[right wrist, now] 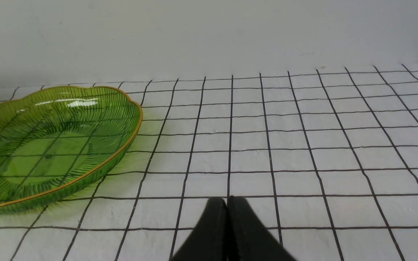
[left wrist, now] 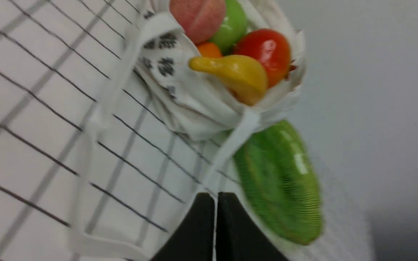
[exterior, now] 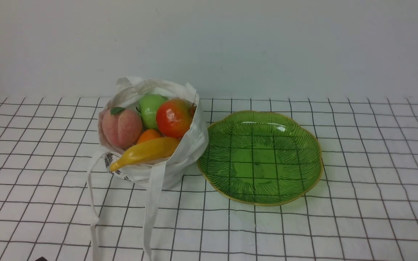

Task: Take the fruit out of the bag on the white checkered tablecloth and place them on the plate.
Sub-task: 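Reach into the white bag and grasp the banana with the left gripper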

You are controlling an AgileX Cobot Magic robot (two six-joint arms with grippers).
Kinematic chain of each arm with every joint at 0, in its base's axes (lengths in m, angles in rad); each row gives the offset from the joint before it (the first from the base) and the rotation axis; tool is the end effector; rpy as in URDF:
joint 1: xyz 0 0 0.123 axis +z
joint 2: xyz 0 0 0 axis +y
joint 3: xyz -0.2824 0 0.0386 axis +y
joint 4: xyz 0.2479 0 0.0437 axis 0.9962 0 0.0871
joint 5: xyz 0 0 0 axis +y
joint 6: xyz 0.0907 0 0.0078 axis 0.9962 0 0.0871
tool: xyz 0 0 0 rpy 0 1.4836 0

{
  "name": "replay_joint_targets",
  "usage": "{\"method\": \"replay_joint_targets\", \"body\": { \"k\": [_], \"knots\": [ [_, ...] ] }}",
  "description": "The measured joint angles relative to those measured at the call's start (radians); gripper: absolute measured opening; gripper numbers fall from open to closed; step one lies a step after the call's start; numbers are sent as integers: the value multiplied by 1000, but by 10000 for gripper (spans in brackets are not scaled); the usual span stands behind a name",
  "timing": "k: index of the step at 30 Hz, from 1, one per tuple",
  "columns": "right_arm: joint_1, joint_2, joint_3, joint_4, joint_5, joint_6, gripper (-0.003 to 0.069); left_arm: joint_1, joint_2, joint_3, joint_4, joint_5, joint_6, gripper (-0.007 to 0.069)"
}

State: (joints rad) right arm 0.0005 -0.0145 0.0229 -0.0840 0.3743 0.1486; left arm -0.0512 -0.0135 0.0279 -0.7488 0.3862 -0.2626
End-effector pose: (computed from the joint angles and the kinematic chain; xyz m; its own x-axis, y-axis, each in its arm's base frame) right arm 0.0524 -0.0028 0.1726 -0.2873 0.0702 -0.9553 0.0492 0.9971 0.0584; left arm 0.0502 -0.0260 0.1789 -0.3685 -0.7813 -0.5038 -0.0090 0.5449 -0.8385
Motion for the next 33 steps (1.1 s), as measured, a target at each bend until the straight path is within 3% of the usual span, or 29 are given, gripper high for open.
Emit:
{"method": "replay_joint_targets", "body": {
  "k": [7, 13, 20, 24, 30, 33],
  "knots": [
    [0, 0, 0, 0, 0, 0, -14, 0, 0, -5, -155, -48, 40, -8],
    [0, 0, 0, 0, 0, 0, -14, 0, 67, -228, -154, 6, 244, -8],
    [0, 0, 0, 0, 0, 0, -14, 0, 528, -556, 139, 411, 313, -8],
    [0, 0, 0, 0, 0, 0, -14, 0, 852, -759, 367, 655, 332, -8],
    [0, 0, 0, 0, 0, 0, -14, -23, 1156, -1045, 460, 761, 339, 4],
    [0, 0, 0, 0, 0, 0, -14, -114, 1309, -1176, 480, 766, 344, 44]
  ]
}}
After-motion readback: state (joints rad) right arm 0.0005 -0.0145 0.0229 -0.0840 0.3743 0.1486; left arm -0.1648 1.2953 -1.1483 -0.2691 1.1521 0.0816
